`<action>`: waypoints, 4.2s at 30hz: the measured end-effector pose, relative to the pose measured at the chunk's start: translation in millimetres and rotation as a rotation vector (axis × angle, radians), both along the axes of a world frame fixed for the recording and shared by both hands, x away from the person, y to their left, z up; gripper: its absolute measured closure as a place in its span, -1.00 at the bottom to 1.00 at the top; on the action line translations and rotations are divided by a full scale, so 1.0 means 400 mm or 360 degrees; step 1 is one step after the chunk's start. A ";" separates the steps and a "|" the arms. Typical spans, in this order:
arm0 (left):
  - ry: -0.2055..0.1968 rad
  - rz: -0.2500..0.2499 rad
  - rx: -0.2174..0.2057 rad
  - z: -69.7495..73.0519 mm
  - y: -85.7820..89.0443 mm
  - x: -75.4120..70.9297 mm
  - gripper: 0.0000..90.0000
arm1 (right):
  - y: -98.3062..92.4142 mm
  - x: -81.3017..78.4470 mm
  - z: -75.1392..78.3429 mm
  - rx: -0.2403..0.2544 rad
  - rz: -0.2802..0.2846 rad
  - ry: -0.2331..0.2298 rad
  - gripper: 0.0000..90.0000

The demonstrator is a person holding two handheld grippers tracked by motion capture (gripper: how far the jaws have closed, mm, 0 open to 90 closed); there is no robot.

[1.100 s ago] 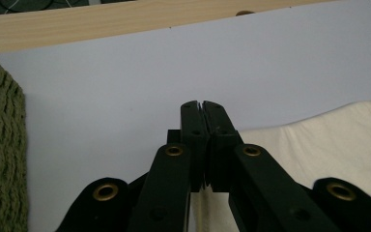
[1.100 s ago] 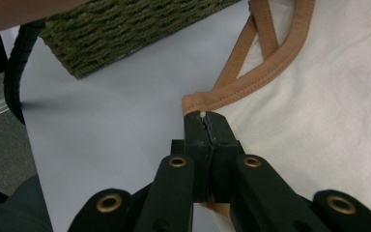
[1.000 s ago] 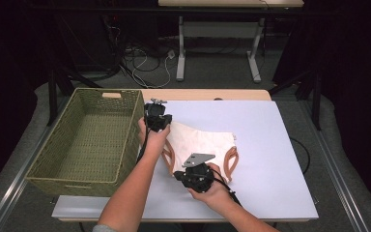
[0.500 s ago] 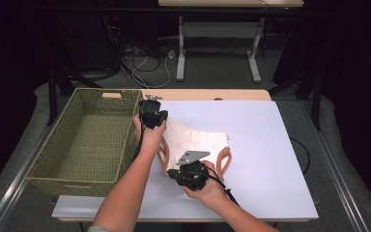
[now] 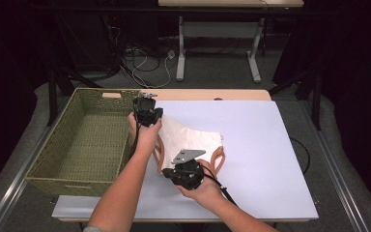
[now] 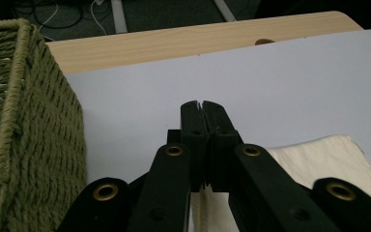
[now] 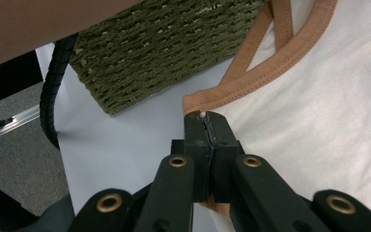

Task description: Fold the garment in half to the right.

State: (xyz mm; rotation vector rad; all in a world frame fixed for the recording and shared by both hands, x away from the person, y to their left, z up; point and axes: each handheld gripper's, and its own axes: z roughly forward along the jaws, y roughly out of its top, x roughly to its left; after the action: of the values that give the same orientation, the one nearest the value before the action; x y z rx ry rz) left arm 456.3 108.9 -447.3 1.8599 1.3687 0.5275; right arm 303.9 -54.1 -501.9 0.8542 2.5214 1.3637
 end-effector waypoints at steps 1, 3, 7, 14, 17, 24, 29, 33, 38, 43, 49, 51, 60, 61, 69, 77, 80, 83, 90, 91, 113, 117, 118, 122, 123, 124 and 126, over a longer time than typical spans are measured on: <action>-0.0002 0.0003 -0.0006 0.001 0.002 -0.001 0.97 | 0.001 0.000 0.003 -0.0016 0.0001 0.0006 0.98; -0.0003 0.0009 -0.0005 0.005 0.006 -0.003 0.97 | 0.007 0.000 0.002 0.0005 0.0013 0.0002 0.98; -0.0010 0.0024 -0.0008 0.009 0.014 -0.004 0.97 | 0.017 -0.002 0.003 0.0009 0.0019 -0.0003 0.98; 0.0002 0.0028 -0.0008 0.010 0.022 -0.002 0.97 | 0.024 0.001 0.004 0.0021 0.0021 -0.0006 0.98; 0.0031 0.0013 0.0024 0.003 0.020 0.003 0.97 | 0.026 0.006 -0.003 0.0002 0.0018 -0.0005 0.98; 0.0064 -0.0002 0.0070 -0.016 0.004 0.012 0.97 | 0.028 0.009 -0.033 0.0010 0.0004 0.0047 0.98; 0.0083 -0.0011 0.0093 -0.030 -0.010 0.022 0.97 | 0.021 0.013 -0.046 0.0036 -0.0012 0.0078 0.98; 0.0075 -0.0017 0.0082 -0.038 -0.028 0.026 0.97 | 0.010 0.016 -0.055 0.0051 -0.0024 0.0102 0.98; 0.0061 -0.0046 0.0093 -0.037 -0.056 0.030 0.97 | -0.009 0.014 -0.055 0.0055 -0.0035 0.0108 0.98; 0.0046 -0.0082 0.0093 -0.026 -0.093 0.032 0.97 | -0.032 0.012 -0.047 0.0075 -0.0042 0.0095 0.98; 0.0034 -0.0113 0.0096 -0.018 -0.128 0.033 0.97 | -0.067 0.009 -0.034 0.0081 -0.0057 0.0083 0.98; 0.0022 -0.0129 0.0103 -0.017 -0.132 0.035 0.97 | -0.079 0.008 -0.031 0.0095 -0.0068 0.0088 0.98; 0.0015 -0.0175 0.0113 -0.015 -0.172 0.036 0.97 | -0.116 0.006 -0.030 0.0071 -0.0085 0.0098 0.98; 0.0024 -0.0171 0.0102 -0.016 -0.177 0.036 0.97 | -0.120 0.006 -0.030 0.0072 -0.0084 0.0103 0.98; 0.0025 -0.0205 0.0107 -0.026 -0.209 0.037 0.97 | -0.147 0.000 -0.035 0.0074 -0.0107 0.0112 0.98; 0.0023 -0.0237 0.0110 -0.035 -0.237 0.039 0.97 | -0.177 -0.001 -0.042 0.0070 -0.0141 0.0127 0.98; 0.0021 -0.0251 0.0120 -0.041 -0.247 0.039 0.97 | -0.185 -0.002 -0.047 0.0060 -0.0149 0.0135 0.98; 0.0031 -0.0260 0.0122 -0.046 -0.252 0.041 0.97 | -0.191 -0.003 -0.053 0.0041 -0.0163 0.0150 0.98; 0.0045 -0.0271 0.0113 -0.056 -0.264 0.042 0.97 | -0.204 -0.004 -0.062 0.0022 -0.0168 0.0154 0.98; 0.0051 -0.0283 0.0120 -0.058 -0.267 0.042 0.97 | -0.210 -0.004 -0.066 0.0003 -0.0176 0.0170 0.98; 0.0062 -0.0313 0.0150 -0.087 -0.300 0.040 0.97 | -0.239 -0.006 -0.103 0.0004 -0.0222 0.0218 0.98; 0.0067 -0.0313 0.0154 -0.089 -0.300 0.042 0.97 | -0.243 -0.005 -0.106 -0.0001 -0.0228 0.0222 0.98; 0.0063 -0.0316 0.0153 -0.092 -0.300 0.043 0.97 | -0.244 -0.004 -0.109 0.0007 -0.0236 0.0234 0.98; 0.0064 -0.0323 0.0151 -0.093 -0.302 0.042 0.97 | -0.246 -0.003 -0.111 -0.0005 -0.0227 0.0230 0.98; 0.0061 -0.0323 0.0149 -0.094 -0.303 0.043 0.97 | -0.246 -0.004 -0.112 0.0000 -0.0227 0.0235 0.98; 0.0062 -0.0326 0.0148 -0.095 -0.304 0.043 0.97 | -0.246 -0.004 -0.113 -0.0005 -0.0229 0.0229 0.98; 0.0068 -0.0337 0.0145 -0.098 -0.306 0.044 0.96 | -0.245 -0.004 -0.116 0.0001 -0.0238 0.0226 0.98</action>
State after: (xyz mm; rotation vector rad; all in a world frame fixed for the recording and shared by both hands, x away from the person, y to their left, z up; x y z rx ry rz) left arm 474.0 -13.3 -486.4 2.0712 1.1734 0.4499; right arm 302.1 -152.0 -548.4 1.1524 2.4986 1.2999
